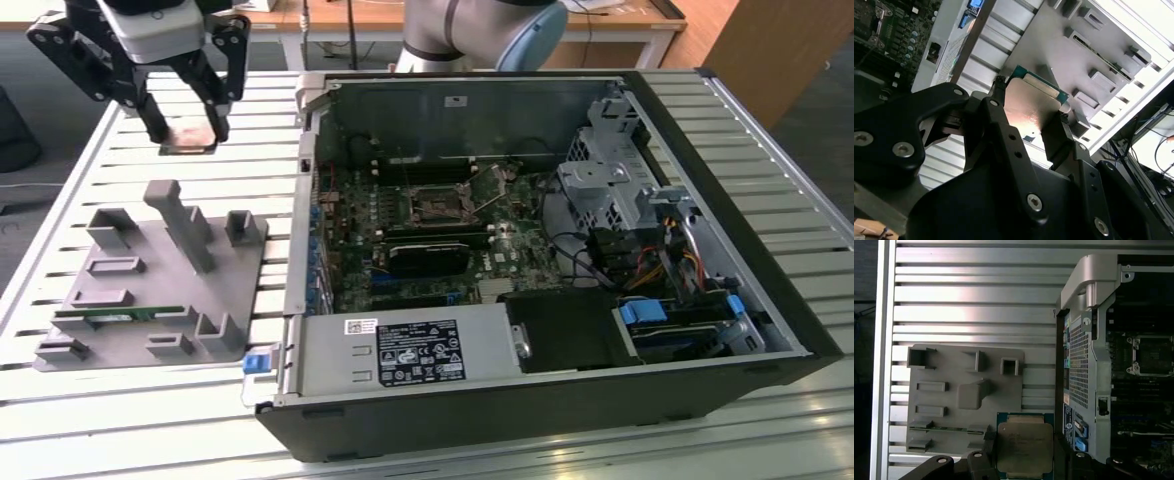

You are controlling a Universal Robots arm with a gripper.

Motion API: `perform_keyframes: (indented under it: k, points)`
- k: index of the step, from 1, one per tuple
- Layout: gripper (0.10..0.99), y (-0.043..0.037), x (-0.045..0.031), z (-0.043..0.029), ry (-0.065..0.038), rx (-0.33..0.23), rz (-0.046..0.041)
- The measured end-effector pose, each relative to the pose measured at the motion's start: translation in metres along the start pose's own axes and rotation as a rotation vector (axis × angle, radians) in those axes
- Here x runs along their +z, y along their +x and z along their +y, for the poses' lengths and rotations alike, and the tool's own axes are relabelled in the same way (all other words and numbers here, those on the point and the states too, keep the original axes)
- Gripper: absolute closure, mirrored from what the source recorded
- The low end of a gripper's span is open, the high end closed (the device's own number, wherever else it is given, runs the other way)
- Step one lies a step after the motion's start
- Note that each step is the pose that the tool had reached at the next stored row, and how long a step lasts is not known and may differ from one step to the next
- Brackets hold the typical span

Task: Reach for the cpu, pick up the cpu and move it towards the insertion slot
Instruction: 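Pick up the cpu and move it towards the insertion slot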

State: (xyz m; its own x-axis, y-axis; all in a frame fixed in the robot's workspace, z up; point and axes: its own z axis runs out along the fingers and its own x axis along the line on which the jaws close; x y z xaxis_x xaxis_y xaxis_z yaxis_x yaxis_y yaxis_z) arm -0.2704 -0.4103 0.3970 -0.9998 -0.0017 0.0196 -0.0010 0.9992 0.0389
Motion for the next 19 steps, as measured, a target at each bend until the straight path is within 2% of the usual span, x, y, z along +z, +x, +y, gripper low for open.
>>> perform_keyframes:
  k: [19]
  points:
    - [0.545,-0.0302,-0.0007,0.0000,0.000,0.000,0.0001]
